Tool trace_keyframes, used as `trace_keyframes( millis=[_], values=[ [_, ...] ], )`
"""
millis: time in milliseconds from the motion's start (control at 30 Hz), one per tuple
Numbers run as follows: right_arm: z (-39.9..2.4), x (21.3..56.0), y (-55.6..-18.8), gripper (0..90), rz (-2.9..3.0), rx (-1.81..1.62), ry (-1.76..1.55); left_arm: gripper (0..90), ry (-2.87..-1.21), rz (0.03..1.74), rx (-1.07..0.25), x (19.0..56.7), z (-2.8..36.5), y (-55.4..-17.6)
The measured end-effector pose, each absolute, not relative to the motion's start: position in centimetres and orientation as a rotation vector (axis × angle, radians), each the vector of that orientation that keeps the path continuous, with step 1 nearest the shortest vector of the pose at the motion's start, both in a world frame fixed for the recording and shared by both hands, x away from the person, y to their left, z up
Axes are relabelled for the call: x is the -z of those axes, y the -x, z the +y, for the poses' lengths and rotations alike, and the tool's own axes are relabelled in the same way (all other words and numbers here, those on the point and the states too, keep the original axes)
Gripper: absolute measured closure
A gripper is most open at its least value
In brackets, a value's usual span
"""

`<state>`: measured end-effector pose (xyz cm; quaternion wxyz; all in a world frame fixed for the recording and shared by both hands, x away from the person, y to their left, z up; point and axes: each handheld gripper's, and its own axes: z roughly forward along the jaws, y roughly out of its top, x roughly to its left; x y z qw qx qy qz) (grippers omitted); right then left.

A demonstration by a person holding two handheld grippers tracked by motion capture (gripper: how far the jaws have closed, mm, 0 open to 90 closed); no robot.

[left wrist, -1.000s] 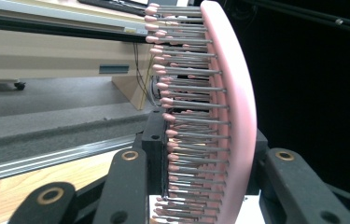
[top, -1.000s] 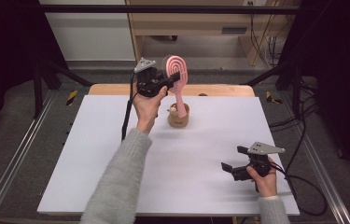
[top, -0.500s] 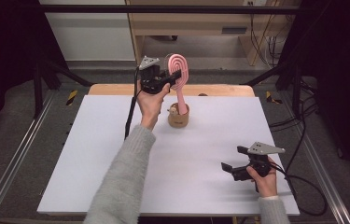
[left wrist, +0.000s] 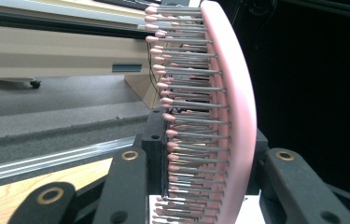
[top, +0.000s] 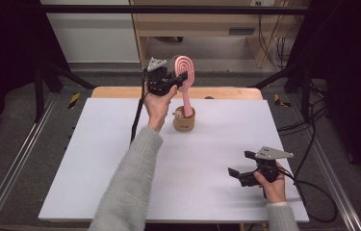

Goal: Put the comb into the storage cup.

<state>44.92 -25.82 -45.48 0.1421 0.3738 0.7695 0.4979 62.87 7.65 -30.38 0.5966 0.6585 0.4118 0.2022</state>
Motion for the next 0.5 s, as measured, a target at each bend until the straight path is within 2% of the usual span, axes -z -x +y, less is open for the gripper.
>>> trace_keyframes(
  millis=[500],
  values=[
    [-25.9, 45.5, -44.9, 0.3, 2.221, -1.436, -1.082, 63.6, -1.542, 0.972, -0.481, 31.7, 7.4, -64.2]
  ],
)
